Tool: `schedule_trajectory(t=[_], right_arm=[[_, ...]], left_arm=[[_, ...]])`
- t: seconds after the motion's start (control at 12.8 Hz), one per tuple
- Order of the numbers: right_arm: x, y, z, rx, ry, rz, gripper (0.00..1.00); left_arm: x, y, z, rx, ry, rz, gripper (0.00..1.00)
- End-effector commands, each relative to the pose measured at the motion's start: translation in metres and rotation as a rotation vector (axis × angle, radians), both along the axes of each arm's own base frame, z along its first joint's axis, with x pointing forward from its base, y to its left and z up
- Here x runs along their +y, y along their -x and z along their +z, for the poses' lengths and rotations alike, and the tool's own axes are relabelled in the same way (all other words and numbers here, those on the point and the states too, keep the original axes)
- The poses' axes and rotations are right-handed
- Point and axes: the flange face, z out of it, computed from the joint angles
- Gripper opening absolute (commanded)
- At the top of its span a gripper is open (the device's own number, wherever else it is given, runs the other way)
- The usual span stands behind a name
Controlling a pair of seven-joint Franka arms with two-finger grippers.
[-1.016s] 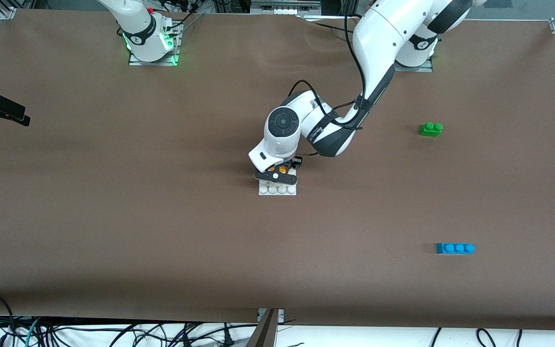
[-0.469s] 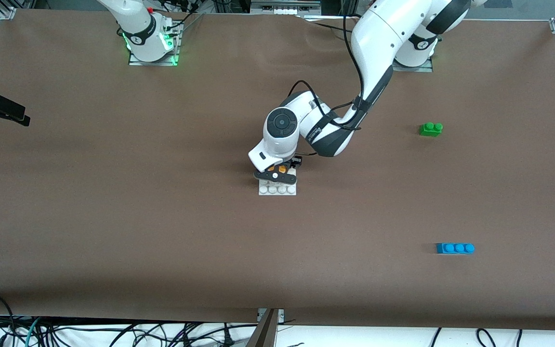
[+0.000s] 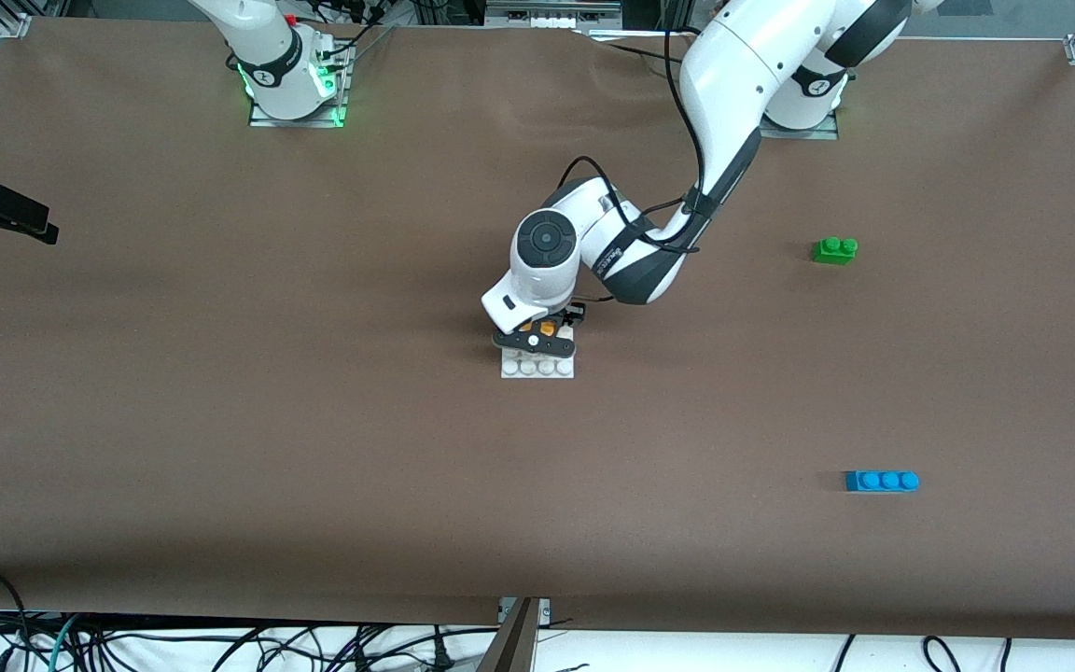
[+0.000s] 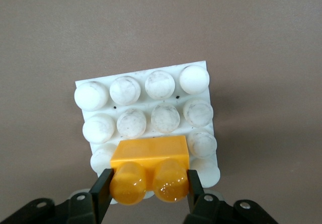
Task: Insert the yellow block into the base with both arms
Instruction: 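Open the left gripper and lift it off the yellow brick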
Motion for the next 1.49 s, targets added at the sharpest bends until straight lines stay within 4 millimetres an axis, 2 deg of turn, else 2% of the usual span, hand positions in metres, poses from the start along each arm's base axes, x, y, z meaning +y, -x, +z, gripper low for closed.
schedule_trajectory(t=[0.0,0.08,0.16,0.23,0.47,0.55,0.63,0.7,0.94,1.09,1.17,1.25,1.41], right_arm=[[0.0,0.001,0.003,-0.003,0.01,0.01,1.0],[0.0,0.001,0.003,-0.003,0.01,0.01,1.0],[0.0,0.001,0.003,-0.003,0.01,0.01,1.0],[0.0,0.0,0.003,-0.004,0.01,0.012,1.0],[0.0,0.001,0.003,-0.003,0.01,0.01,1.0],[0.0,0.0,0.003,-0.004,0.01,0.01,1.0],[0.0,0.001,0.003,-0.003,0.01,0.012,1.0],[0.0,0.0,0.003,-0.004,0.01,0.01,1.0],[0.0,0.001,0.003,-0.003,0.01,0.012,1.0],[-0.001,0.001,0.003,-0.003,0.01,0.009,1.0],[-0.001,0.001,0.003,-0.004,0.01,0.01,1.0],[0.0,0.0,0.003,-0.004,0.01,0.01,1.0],[-0.001,0.001,0.003,-0.004,0.01,0.009,1.0]], left_arm=[[-0.002,0.003,-0.008,0.0,-0.017,-0.009,0.39],[-0.002,0.002,-0.007,-0.001,-0.016,-0.008,0.41],[-0.002,0.003,-0.007,0.0,-0.016,-0.008,0.63],[-0.002,0.002,-0.006,-0.003,-0.016,-0.008,0.99],[0.003,-0.007,0.01,-0.019,-0.005,0.006,1.0],[0.006,-0.009,0.028,-0.02,-0.012,0.014,1.0],[0.017,-0.014,0.053,-0.002,-0.039,0.025,1.0],[0.035,-0.023,0.088,0.002,-0.055,0.044,1.0],[0.116,-0.054,0.195,-0.019,-0.084,0.151,1.0],[0.165,-0.064,0.247,-0.04,-0.092,0.221,1.0],[0.197,-0.066,0.278,-0.043,-0.105,0.266,1.0],[0.233,-0.069,0.3,-0.031,-0.12,0.308,1.0],[0.302,-0.07,0.331,0.007,-0.148,0.261,1.0]])
